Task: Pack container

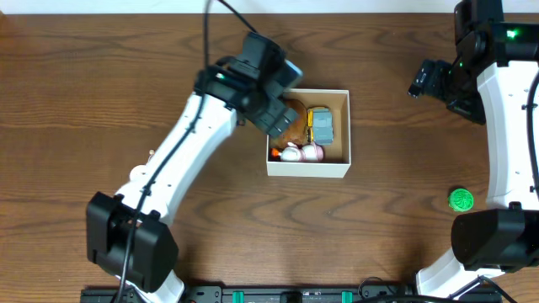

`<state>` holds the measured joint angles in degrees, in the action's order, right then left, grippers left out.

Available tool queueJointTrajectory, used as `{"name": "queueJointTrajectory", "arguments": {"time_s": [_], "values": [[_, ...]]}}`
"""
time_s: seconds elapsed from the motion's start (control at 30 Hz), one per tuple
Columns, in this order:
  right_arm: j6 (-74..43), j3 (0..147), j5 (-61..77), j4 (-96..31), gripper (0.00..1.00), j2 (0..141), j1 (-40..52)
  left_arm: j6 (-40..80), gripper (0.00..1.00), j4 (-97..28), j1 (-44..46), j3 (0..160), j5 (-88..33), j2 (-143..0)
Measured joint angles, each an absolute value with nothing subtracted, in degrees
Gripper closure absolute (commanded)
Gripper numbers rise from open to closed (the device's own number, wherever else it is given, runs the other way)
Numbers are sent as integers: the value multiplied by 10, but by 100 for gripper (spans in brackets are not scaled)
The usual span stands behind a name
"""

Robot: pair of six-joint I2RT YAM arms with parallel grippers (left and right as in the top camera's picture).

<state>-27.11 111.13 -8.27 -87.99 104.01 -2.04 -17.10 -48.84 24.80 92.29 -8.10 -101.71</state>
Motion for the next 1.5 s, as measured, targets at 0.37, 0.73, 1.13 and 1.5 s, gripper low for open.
{"name": "queueJointTrajectory", "arguments": {"time_s": [0.37, 0.73, 1.13, 1.5], "values": [[-303, 1110, -126, -960, 1, 1039, -53, -70, 2, -520, 14, 924, -62, -903], [-325, 1015, -119, -923, 1, 918, -190, -32, 2, -533, -82, 924, -100, -901], [-324, 665, -85, -692, 1, 816, -228, -29, 2, -520, -82, 924, -108, -901], [-295, 491, -59, -475, 1, 814, -288, -29, 2, -520, -82, 924, -108, -901]]}}
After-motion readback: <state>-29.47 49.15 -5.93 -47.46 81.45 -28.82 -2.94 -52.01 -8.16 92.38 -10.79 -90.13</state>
